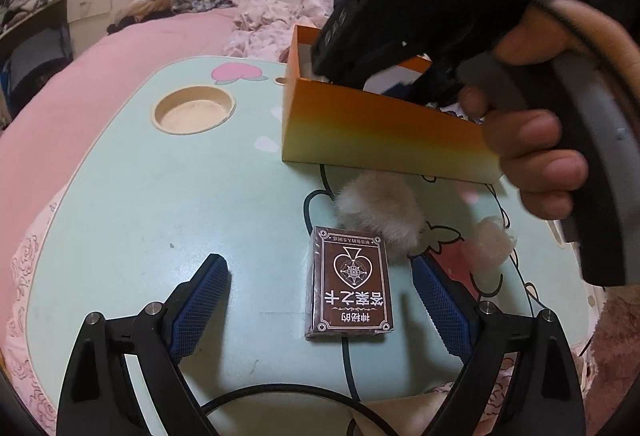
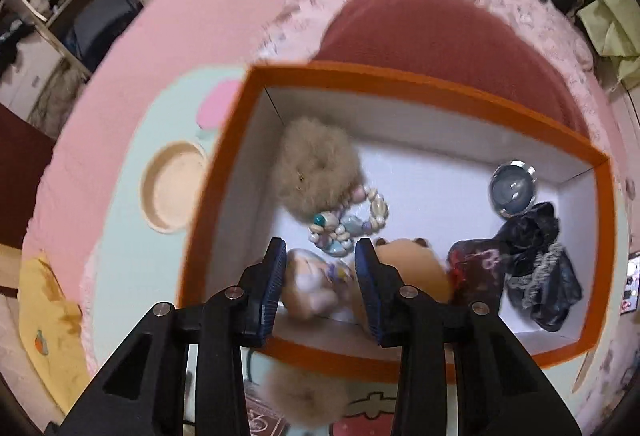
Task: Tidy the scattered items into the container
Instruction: 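Grasp the figurine keychain inside the box with the right gripper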
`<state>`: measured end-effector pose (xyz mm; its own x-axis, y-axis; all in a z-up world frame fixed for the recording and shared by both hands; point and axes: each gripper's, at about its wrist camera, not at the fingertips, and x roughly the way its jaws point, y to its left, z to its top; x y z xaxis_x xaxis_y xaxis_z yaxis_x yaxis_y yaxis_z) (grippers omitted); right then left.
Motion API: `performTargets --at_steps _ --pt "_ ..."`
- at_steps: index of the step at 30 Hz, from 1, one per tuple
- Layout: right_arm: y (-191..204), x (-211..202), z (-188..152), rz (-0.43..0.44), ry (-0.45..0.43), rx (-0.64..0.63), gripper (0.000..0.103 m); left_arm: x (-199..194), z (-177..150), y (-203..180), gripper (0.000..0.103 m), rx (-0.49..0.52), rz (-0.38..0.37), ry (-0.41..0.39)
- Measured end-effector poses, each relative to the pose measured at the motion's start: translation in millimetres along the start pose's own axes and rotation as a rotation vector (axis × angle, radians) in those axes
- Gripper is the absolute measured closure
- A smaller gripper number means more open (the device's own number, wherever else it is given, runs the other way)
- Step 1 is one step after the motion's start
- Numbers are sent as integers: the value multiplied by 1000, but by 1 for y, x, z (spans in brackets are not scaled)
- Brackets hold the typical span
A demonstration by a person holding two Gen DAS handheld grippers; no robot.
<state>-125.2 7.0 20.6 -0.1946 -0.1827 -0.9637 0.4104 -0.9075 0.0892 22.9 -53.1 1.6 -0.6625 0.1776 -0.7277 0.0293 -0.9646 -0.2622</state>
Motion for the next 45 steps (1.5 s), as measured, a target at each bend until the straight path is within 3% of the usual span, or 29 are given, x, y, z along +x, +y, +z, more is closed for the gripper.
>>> performTargets --at_steps 6,8,9,15,21,23,26,29,33,35,36,37,41,45 --pt "-18 4 -3 75 -1 64 73 3 0 2 10 -11 -3 5" --pt "-21 -3 -7 93 -18 74 80 4 1 2 10 -12 -3 7" --pt "-23 -7 -8 104 -27 78 88 4 1 2 10 -12 -2 7" --pt "-32 -36 -18 122 -95 71 88 7 1 2 10 -10 0 11" --pt "-40 -70 -24 197 -180 84 88 7 1 2 10 -16 -3 10" --pt "-39 -84 -30 225 -219 79 102 7 1 3 10 -18 -3 9" --pt "-41 -106 -43 267 -269 70 103 8 1 2 10 -15 0 10" --pt "-46 -115 -57 229 -304 62 102 9 2 4 10 -12 1 11" --pt "-52 -108 -53 224 -260 52 102 9 2 4 10 -8 6 12" --pt "-49 -96 -41 236 -189 52 88 8 2 3 10 -1 10 13" --pt "-47 -87 -34 249 -153 54 70 8 1 3 10 2 10 13" --pt "-43 -79 -27 255 -122 52 63 7 1 3 10 4 10 13" --pt "-25 -45 1 127 -47 26 63 7 1 4 10 1 6 12" --pt "-11 -26 11 87 13 -17 63 7 0 4 10 1 6 12"
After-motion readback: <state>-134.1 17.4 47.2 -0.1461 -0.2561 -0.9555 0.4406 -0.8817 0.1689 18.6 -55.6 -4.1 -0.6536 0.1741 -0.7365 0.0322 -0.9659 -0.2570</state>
